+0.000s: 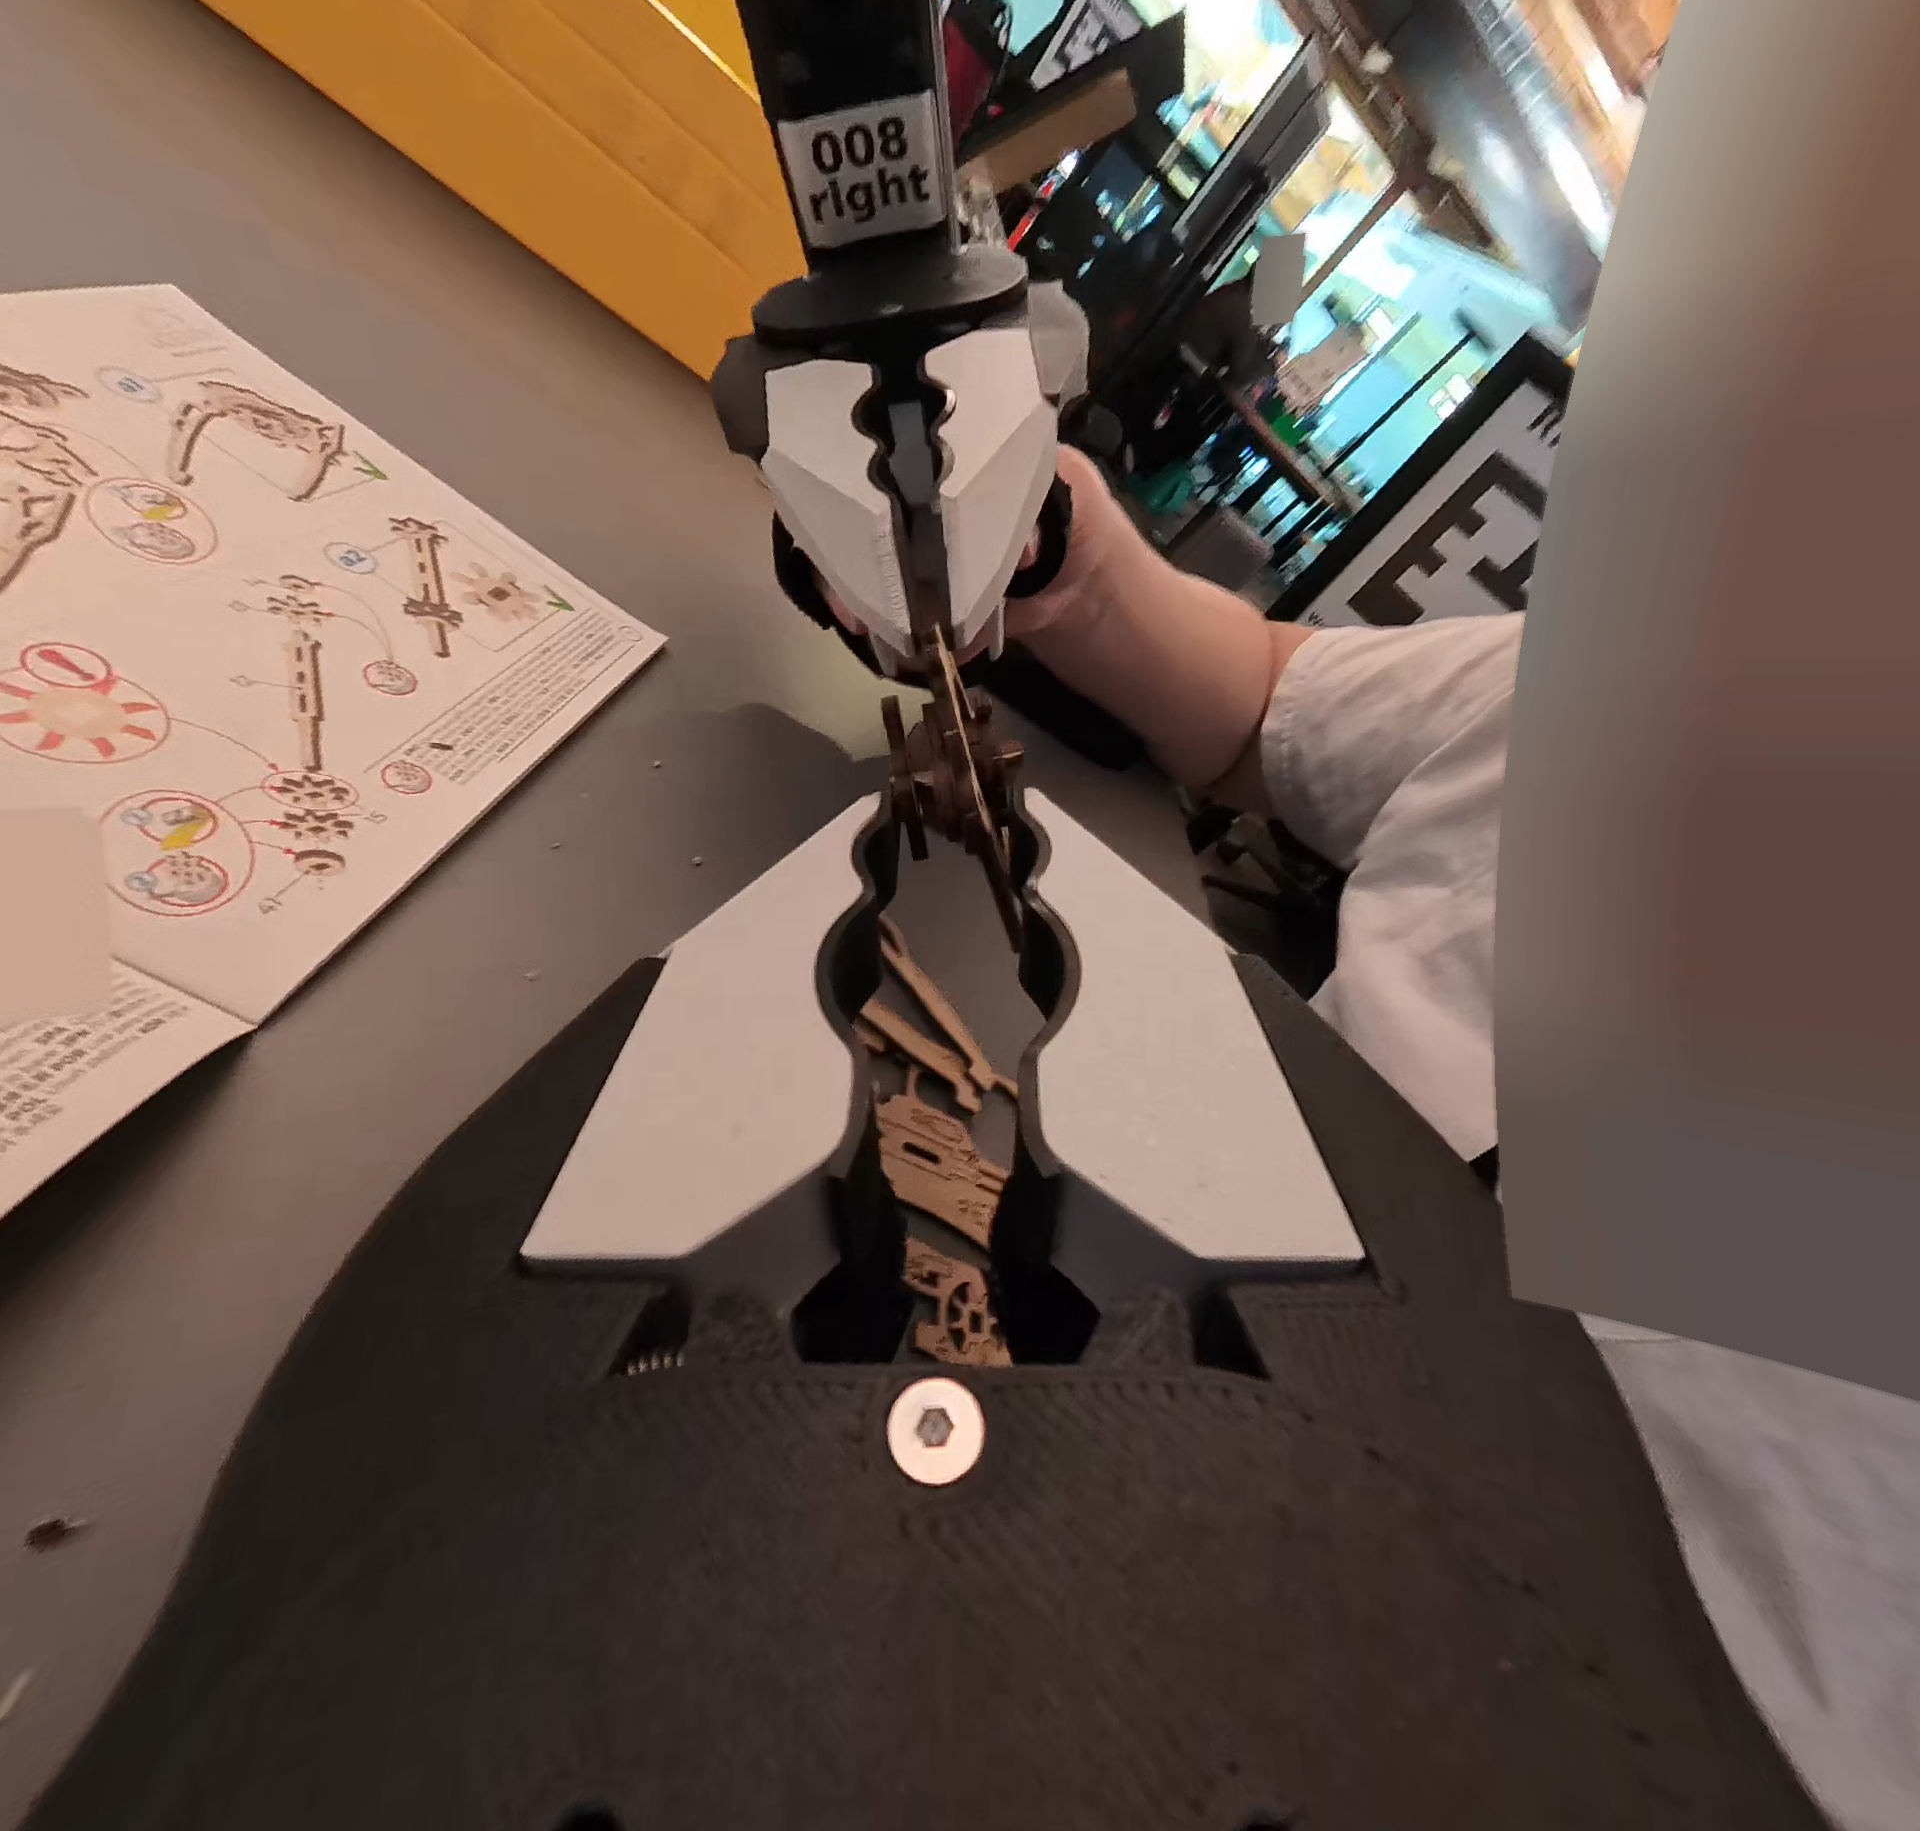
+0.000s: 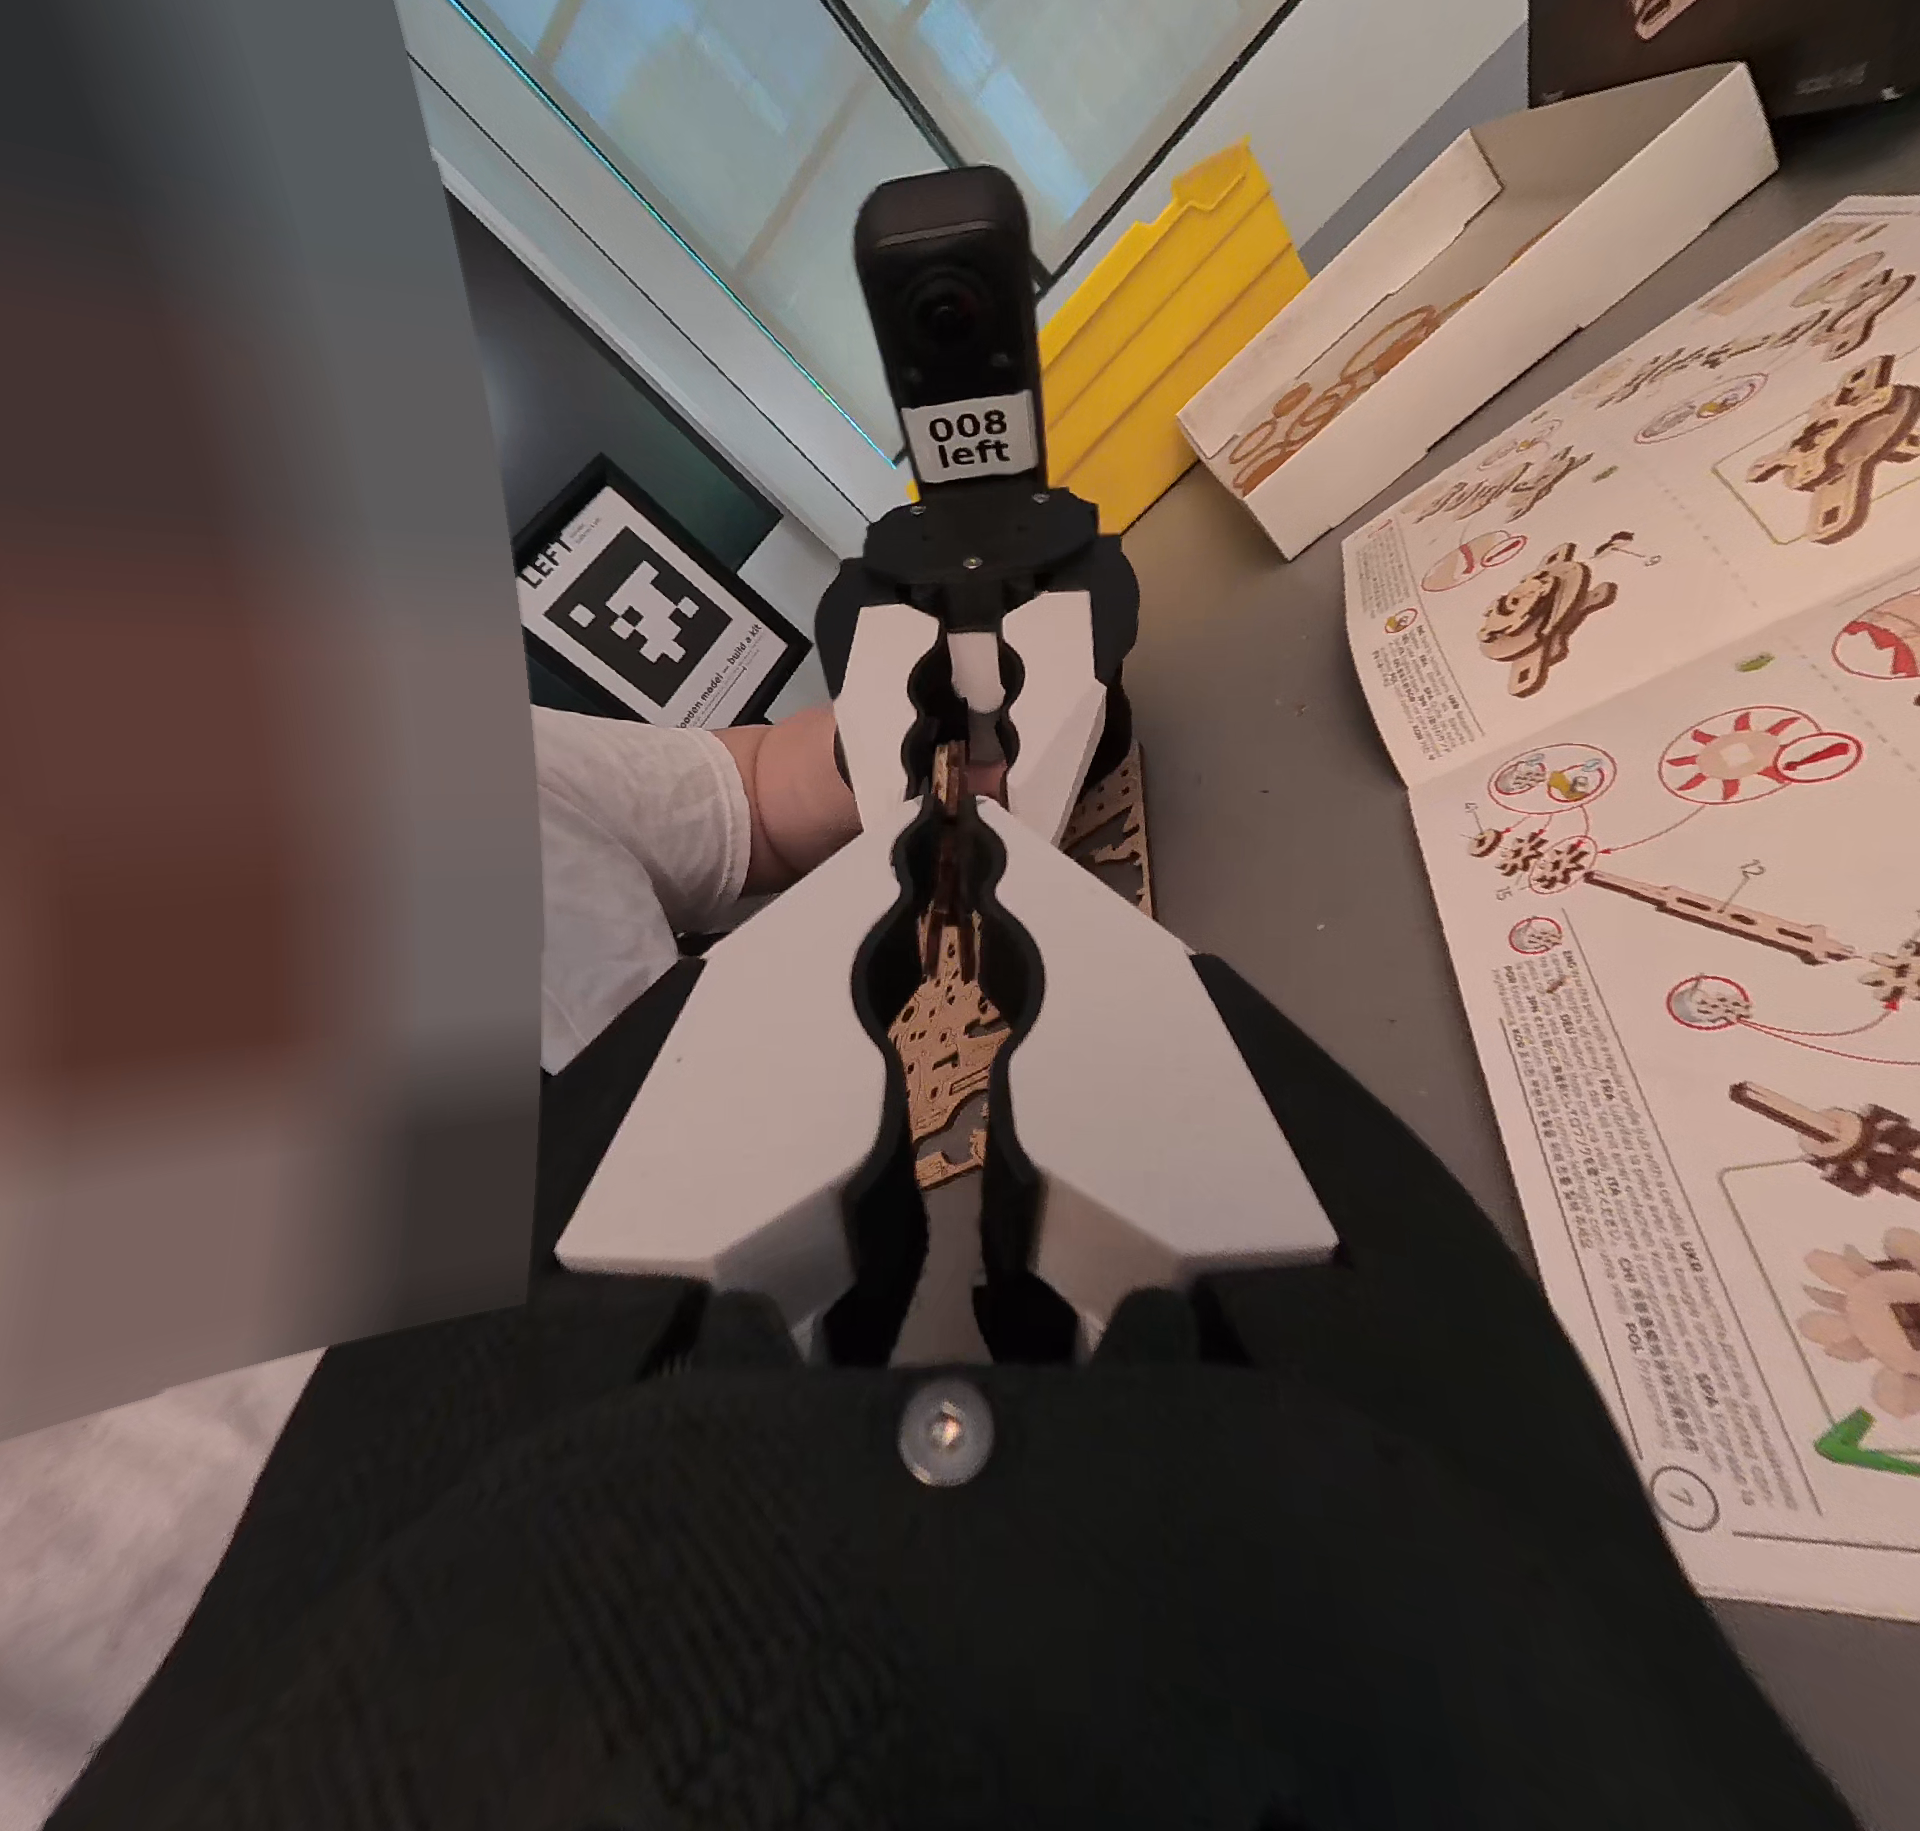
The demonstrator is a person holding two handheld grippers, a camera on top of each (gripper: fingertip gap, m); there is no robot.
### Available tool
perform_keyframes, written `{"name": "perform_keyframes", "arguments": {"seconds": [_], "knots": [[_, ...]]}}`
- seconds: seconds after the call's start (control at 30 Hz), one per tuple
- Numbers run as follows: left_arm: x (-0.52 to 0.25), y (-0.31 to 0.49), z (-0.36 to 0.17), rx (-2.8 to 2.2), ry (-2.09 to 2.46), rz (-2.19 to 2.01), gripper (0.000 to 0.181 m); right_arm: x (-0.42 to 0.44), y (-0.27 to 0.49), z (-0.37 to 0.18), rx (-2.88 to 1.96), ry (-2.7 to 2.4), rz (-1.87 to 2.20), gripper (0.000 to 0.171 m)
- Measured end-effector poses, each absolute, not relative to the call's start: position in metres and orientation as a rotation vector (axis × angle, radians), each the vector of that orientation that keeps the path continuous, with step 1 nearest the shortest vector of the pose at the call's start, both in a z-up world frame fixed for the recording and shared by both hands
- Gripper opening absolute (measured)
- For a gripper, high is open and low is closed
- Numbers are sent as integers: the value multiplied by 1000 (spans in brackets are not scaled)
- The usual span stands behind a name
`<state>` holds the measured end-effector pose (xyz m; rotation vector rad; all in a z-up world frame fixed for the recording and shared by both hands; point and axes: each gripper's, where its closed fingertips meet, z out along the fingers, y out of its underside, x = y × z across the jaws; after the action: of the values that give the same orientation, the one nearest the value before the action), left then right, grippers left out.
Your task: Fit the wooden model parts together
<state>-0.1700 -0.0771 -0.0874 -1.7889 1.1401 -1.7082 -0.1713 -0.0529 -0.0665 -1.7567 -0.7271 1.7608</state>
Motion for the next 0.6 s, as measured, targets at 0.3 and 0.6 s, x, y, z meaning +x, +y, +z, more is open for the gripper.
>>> {"name": "perform_keyframes", "arguments": {"seconds": [0.3, 0.6], "knots": [[-175, -68, -77, -1810, 937, -1946, 18, -168, -41, -67, -1748, -688, 1675, 21], [-177, -58, -83, -1855, 894, -1889, 18, -175, -50, -80, -1837, -714, 1742, 24]]}}
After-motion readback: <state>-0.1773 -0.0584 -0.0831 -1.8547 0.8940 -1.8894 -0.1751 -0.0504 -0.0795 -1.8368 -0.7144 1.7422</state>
